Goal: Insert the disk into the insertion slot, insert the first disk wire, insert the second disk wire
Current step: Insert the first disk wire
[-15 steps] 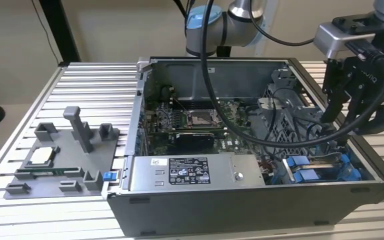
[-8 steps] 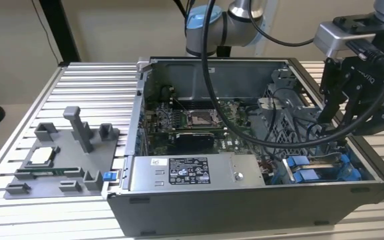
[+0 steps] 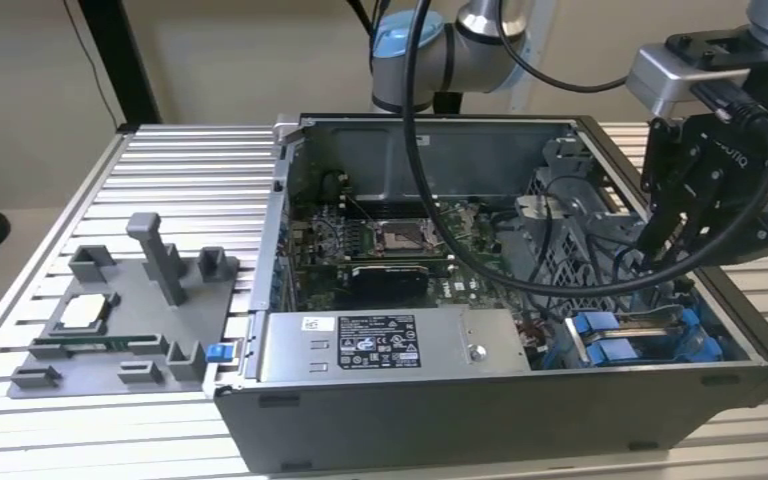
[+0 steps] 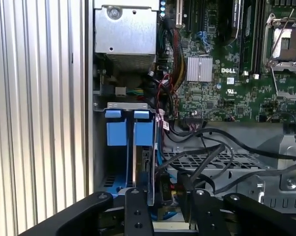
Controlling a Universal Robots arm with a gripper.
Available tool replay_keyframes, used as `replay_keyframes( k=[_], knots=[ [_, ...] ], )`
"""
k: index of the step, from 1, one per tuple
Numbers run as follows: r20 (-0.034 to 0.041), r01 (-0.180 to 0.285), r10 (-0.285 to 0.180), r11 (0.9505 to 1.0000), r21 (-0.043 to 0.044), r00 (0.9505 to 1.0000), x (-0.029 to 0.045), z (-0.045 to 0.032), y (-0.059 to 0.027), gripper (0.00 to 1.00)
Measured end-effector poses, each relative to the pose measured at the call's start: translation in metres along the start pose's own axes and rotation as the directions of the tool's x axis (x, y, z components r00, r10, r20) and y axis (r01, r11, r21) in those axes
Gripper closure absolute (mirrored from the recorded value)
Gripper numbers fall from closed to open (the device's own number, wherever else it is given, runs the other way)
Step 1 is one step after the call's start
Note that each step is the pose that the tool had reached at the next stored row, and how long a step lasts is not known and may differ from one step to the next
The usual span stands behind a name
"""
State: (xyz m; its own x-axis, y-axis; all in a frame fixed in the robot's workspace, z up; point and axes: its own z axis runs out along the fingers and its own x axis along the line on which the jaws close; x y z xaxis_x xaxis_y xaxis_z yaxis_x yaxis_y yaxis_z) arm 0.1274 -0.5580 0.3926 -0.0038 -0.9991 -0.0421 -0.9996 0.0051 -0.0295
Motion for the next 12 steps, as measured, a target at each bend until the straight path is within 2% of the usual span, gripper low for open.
replay_keyframes(
  k=[3,12],
  knots=[
    [0.0029,0.001,-0.001,1.0000,0.0000,1.0000,-0.0001,0.0000,0.0000,1.00],
    [0.0043,0.002,-0.002,1.0000,0.0000,1.0000,0.0000,0.0003,0.0000,1.00]
  ],
)
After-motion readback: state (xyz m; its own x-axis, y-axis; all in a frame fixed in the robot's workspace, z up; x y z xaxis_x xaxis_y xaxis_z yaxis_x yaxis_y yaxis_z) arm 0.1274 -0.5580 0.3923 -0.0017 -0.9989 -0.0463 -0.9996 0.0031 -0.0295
